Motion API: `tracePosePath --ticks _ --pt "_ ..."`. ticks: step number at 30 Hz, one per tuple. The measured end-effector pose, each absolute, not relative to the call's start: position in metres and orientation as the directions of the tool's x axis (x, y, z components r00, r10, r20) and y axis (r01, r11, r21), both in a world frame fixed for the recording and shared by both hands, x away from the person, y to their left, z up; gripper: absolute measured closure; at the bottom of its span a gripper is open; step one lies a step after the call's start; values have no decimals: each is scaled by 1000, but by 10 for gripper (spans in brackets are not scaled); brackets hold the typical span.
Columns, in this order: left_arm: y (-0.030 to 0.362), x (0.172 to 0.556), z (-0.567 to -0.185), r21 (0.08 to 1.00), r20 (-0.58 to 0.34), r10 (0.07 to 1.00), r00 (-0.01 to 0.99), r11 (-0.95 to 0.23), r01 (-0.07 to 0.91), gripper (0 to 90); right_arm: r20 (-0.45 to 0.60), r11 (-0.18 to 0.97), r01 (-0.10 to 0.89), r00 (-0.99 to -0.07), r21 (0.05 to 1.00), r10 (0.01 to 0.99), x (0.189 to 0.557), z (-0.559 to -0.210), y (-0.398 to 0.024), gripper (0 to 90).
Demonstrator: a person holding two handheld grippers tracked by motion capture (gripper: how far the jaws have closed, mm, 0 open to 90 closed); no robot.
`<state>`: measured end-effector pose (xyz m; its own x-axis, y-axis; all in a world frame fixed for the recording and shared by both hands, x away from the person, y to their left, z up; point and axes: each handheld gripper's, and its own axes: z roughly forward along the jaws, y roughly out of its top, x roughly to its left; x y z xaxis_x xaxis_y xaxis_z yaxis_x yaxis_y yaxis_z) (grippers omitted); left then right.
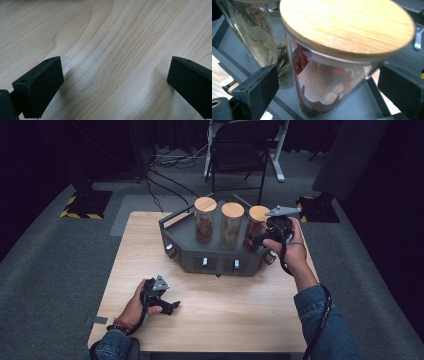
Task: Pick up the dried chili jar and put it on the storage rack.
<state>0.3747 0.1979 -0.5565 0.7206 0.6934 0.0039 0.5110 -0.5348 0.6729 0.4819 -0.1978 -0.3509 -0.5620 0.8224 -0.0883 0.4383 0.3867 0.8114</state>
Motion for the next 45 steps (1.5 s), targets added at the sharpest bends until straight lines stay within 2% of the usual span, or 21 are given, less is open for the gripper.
tracePosePath --ticks 22,34,45 --pt "198 375 -556 673 4 694 720 -535 511 2 -148 419 376 -573 826 806 446 -343 -215 31" --pt "198 375 -556 673 4 694 720 -535 511 3 -206 485 330 -613 810 763 416 -362 -218 28" --pt "198 375 -556 673 4 694 720 -535 511 3 -230 527 327 -636 784 737 397 -388 -225 28"
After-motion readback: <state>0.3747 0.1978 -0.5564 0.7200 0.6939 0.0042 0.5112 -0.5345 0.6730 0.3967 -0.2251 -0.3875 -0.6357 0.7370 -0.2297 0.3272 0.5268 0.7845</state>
